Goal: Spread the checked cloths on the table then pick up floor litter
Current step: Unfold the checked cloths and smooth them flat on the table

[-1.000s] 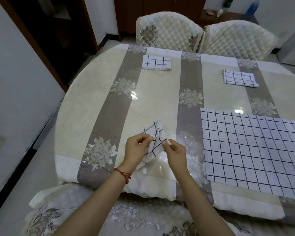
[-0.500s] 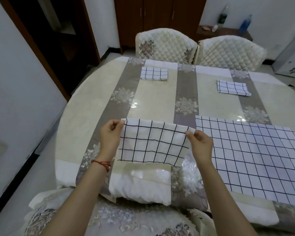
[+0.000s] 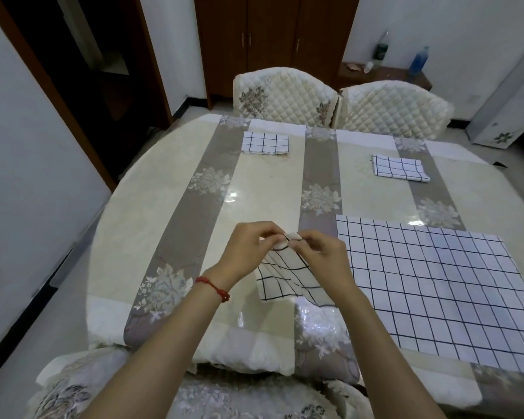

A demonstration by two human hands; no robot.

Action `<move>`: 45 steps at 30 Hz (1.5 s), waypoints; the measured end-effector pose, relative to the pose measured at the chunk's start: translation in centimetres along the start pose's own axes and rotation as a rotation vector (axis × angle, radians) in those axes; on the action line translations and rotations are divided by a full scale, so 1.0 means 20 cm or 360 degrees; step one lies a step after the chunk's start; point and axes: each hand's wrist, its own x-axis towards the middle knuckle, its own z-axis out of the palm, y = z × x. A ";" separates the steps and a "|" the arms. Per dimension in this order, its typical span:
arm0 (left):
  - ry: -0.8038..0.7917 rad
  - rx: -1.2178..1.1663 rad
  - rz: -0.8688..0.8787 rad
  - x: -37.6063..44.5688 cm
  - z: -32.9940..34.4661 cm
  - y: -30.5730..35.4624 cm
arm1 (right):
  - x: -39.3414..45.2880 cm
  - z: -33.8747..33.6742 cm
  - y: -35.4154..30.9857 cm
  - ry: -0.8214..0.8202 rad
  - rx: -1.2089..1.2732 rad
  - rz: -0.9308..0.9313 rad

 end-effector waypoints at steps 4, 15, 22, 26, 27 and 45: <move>0.0381 -0.0241 -0.0148 0.04 -0.07 -0.01 | -0.03 -0.10 0.10 -0.0145 -0.0016 0.0210; 0.0689 0.0106 -0.0261 -0.03 -0.06 0.01 | -0.01 -0.07 0.10 0.0123 0.0298 0.0334; 0.0109 -0.0324 -0.0357 -0.13 0.12 0.12 | 0.00 0.03 0.02 0.0166 0.0444 0.0319; 0.0124 -0.0492 -0.0472 -0.13 0.12 0.10 | -0.01 0.01 0.00 0.0059 0.0477 0.0277; 0.0159 -0.0520 -0.0506 -0.13 0.12 0.09 | -0.02 0.01 0.00 0.0014 0.0473 0.0258; 0.1006 -0.0631 -0.0748 -0.07 -0.31 -0.10 | 0.04 -0.32 0.20 0.0834 0.0154 0.0426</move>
